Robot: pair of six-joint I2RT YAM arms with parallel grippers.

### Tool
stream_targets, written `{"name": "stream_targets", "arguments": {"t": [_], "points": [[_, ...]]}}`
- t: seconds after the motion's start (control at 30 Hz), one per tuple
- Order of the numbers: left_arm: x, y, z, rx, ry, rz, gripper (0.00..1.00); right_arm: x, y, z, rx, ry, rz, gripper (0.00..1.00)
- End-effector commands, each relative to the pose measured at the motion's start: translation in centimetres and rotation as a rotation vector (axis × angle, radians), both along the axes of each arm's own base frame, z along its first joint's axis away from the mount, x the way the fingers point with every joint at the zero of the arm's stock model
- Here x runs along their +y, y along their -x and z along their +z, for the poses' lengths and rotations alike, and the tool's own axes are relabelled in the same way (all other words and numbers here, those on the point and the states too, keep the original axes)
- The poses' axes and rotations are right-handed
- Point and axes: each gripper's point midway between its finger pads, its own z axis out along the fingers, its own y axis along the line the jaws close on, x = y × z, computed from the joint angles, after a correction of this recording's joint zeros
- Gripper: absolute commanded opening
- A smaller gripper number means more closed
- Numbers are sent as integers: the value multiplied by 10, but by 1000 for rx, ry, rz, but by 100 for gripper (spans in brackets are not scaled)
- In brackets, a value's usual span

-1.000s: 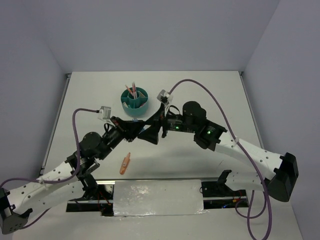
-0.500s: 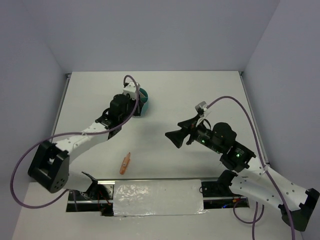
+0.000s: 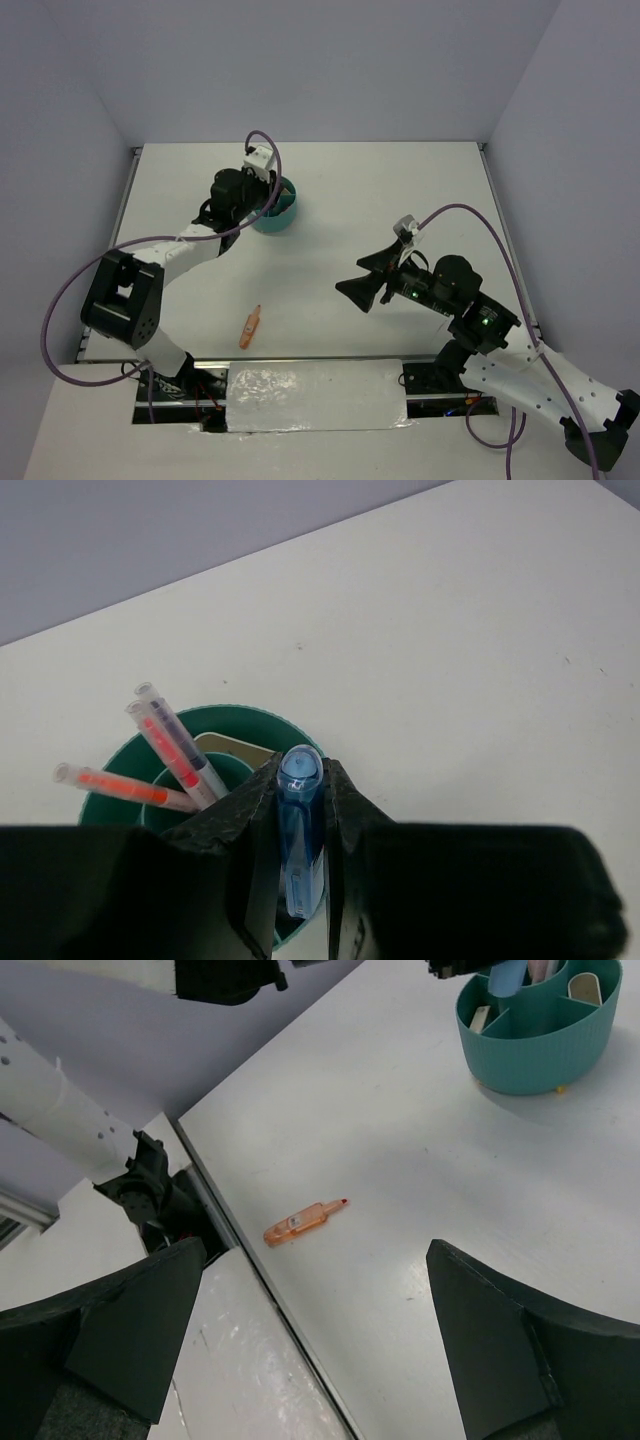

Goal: Sort the stationery into containers
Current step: Place the pen in the storage box, then pick up the pen from the center of the board.

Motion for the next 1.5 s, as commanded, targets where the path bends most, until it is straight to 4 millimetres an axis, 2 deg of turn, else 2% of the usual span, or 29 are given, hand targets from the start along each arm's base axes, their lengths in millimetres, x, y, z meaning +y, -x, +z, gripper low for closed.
{"name": "stream_targets", "arguments": {"t": [0.0,0.13,0.4,0.63,0.83,0.93,1.0,1.03,1.07,1.1,1.13,1.17,1.2,1.23,1.27,1.3,1.33,1.37,1.4,1.43,1.47], "points": [[-20,-9,22,-100,23,-91,11,0,6,13,-30,-14,28,100],[-24,-15,15,-95,29,-99,12,1,7,19,-43,-6,41,100],[-10,-25,10,-118,29,-49,18,8,12,29,-49,-30,88,100],[-8,-32,1,-99,43,-62,41,9,12,31,-53,-28,96,100],[-3,-36,-2,-91,45,-48,52,7,12,30,-59,-21,90,100],[2,-37,4,-96,58,-18,67,7,11,27,-56,-17,86,100],[7,-33,23,-109,99,20,76,8,6,22,-33,-21,60,100],[18,-29,48,-133,148,82,82,12,2,8,-4,1,58,100],[25,-26,60,-143,177,126,94,14,-3,1,18,10,44,100],[33,-22,64,-107,195,176,99,14,-15,-8,62,19,-20,100],[44,-19,72,-83,215,239,99,20,-27,-28,125,69,-53,100],[67,-15,112,-92,311,380,99,23,-33,-39,182,82,-89,100],[81,-1,86,70,266,470,99,23,-39,-52,236,119,-141,100],[95,10,87,130,272,551,99,32,-48,-67,265,180,-218,100],[117,28,115,145,376,687,99,40,-50,-75,301,200,-251,100],[128,44,111,204,384,752,99,50,-52,-70,321,223,-288,100],[139,71,90,311,325,807,99,52,-62,-75,320,257,-378,100],[145,91,100,307,329,801,99,70,-55,-108,384,351,-395,100],[149,108,91,343,280,799,99,88,-60,-94,391,327,-410,100],[158,129,89,336,250,794,99,96,-65,-99,406,338,-453,100],[169,141,86,327,222,830,99,115,-64,-111,472,348,-484,100]]}}
